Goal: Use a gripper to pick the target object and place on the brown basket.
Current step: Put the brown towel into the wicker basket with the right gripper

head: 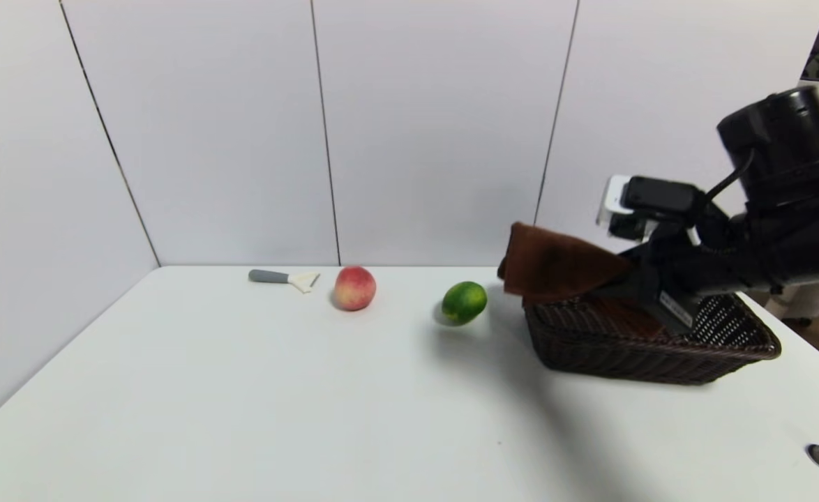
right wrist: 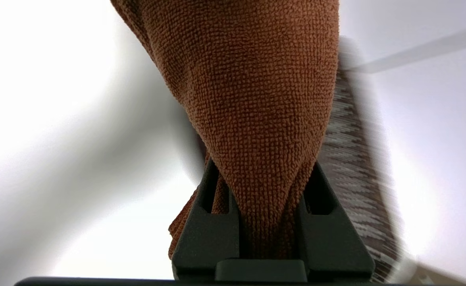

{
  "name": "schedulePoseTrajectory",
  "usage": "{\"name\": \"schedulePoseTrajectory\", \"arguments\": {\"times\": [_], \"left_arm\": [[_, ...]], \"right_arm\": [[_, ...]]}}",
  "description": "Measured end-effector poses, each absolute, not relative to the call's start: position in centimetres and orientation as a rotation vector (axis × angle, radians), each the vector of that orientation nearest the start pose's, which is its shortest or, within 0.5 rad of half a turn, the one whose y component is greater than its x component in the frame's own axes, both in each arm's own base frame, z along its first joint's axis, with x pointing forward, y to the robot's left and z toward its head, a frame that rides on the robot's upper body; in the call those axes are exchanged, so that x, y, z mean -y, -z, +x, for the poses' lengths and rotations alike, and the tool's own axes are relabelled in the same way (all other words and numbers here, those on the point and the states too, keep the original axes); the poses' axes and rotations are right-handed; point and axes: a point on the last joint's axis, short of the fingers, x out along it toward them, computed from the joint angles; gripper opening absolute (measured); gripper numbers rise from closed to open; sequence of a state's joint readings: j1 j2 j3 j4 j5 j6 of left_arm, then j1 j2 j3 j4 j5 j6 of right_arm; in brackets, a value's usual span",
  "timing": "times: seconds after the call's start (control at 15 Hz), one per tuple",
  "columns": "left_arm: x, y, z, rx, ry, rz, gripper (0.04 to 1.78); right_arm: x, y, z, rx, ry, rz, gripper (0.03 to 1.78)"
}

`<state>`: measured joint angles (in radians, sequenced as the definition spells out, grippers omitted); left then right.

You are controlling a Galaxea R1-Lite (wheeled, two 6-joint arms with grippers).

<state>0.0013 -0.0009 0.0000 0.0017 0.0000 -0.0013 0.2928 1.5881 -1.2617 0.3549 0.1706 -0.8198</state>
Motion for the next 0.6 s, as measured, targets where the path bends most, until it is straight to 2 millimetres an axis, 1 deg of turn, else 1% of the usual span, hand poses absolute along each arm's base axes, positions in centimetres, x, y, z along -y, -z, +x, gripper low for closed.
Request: {"name": "schedulePoseTrajectory", "arguments": {"times": [0.07,0.13,0.2,0.27,0.33,0.47,0.6], "left_arm": [[0.0,-7.5,-2.3,0.000,-0.001,0.000,1.69],[0.0,-7.5,-2.3,-0.001,-0.001,-0.001,1.69],[0.0,-7.5,-2.3,-0.001,-0.001,-0.002,1.69],[0.0,-7.5,-2.3,-0.001,-0.001,-0.001,1.69],[0.0,-7.5,-2.3,-0.001,-0.001,0.000,1.69],[0.0,-7.5,-2.3,-0.001,-0.001,-0.001,1.69],[0.0,-7.5,-2.3,-0.001,-0.001,-0.001,1.69]], "right_arm": [[-7.0,-26.2,27.0,-0.448,-0.638,-0.799,0.35],[-5.8,-26.8,27.9,-0.444,-0.584,-0.786,0.35],[-4.4,-26.9,28.8,-0.454,-0.532,-0.772,0.35],[-3.1,-26.7,29.9,-0.464,-0.486,-0.760,0.35],[-2.3,-26.3,30.7,-0.474,-0.459,-0.752,0.35],[-1.5,-25.1,32.1,-0.510,-0.441,-0.739,0.35],[-1.1,-23.6,33.1,-0.557,-0.446,-0.729,0.35]]}}
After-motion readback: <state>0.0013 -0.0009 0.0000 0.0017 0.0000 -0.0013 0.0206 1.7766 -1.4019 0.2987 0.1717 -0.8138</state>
